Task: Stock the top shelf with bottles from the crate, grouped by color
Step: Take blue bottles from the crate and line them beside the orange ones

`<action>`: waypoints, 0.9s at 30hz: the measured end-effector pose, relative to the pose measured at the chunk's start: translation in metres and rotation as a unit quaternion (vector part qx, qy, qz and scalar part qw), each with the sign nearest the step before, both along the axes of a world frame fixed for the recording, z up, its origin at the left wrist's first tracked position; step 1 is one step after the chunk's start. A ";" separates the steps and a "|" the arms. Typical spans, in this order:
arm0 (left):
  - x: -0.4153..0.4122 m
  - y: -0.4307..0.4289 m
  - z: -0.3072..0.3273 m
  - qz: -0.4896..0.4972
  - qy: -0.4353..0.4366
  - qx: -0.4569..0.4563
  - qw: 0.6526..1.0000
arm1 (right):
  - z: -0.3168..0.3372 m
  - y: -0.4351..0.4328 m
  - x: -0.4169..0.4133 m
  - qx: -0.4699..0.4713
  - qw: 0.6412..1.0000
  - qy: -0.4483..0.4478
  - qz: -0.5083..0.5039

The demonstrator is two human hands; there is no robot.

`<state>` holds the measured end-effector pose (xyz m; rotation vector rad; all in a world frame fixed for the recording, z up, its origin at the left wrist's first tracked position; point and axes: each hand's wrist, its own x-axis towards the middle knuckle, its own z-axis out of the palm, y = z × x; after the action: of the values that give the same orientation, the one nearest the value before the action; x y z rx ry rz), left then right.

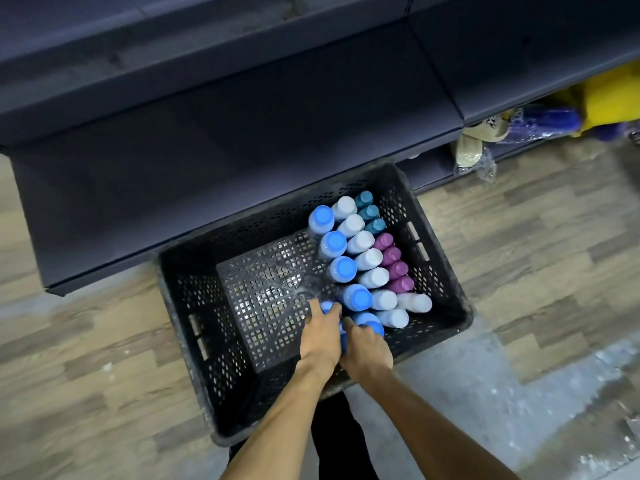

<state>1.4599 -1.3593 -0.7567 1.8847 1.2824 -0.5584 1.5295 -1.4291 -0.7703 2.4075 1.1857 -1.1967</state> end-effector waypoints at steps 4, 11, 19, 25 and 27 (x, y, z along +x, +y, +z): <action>-0.003 0.005 0.013 0.013 -0.011 0.070 0.997 | 0.010 0.005 -0.001 0.042 0.999 0.004 -0.016; -0.024 0.028 0.051 0.007 -0.044 0.125 0.991 | 0.052 0.023 -0.004 0.084 0.995 -0.004 -0.062; -0.057 0.057 0.130 0.050 -0.101 0.177 0.978 | 0.138 0.059 0.003 0.192 0.981 -0.010 -0.038; -0.069 0.092 0.212 0.005 -0.106 0.245 0.964 | 0.246 0.092 0.002 0.247 0.965 -0.081 0.030; -0.072 0.104 0.247 -0.004 -0.125 0.268 0.955 | 0.285 0.102 0.002 0.290 0.953 -0.085 0.032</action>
<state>1.3880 -1.2554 -0.5093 2.3092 1.3422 0.0446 1.5313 -1.3270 -0.4849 2.7660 1.7270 -0.6591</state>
